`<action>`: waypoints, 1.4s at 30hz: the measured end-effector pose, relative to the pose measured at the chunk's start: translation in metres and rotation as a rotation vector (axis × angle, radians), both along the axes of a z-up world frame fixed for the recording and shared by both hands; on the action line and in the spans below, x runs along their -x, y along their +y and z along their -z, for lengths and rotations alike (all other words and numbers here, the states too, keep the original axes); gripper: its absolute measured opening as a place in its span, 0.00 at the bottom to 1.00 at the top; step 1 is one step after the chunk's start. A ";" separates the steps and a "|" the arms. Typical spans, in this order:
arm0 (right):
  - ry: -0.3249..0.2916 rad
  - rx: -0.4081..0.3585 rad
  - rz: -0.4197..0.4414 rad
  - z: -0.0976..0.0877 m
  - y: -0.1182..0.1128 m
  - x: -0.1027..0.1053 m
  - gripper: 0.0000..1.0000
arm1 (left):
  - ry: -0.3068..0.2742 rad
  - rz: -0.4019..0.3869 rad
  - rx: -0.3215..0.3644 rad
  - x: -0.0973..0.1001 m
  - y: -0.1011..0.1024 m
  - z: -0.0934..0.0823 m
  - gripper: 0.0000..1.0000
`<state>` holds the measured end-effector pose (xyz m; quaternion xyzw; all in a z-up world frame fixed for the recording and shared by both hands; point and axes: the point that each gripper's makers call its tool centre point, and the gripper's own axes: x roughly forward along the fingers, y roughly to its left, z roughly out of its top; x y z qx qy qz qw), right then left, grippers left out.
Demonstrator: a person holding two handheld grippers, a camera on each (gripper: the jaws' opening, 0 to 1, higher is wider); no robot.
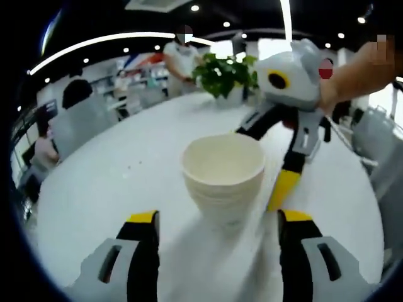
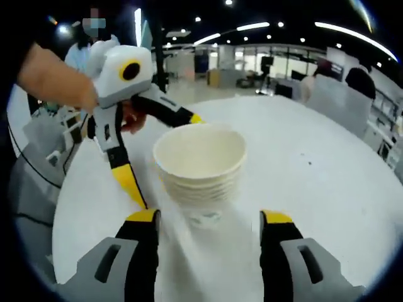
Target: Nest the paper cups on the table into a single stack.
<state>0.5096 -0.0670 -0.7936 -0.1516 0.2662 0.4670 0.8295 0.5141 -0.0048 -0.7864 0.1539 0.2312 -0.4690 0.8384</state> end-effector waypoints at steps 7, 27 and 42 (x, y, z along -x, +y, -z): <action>-0.046 -0.025 0.074 -0.027 -0.021 0.011 0.86 | 0.035 -0.116 0.025 0.015 0.028 -0.015 0.98; -0.099 -0.099 0.334 -0.050 -0.104 0.120 0.98 | 0.014 -0.415 0.103 0.132 0.143 -0.055 0.98; -0.155 -0.085 0.331 -0.045 -0.117 0.198 1.00 | -0.055 -0.463 0.104 0.190 0.180 -0.056 0.98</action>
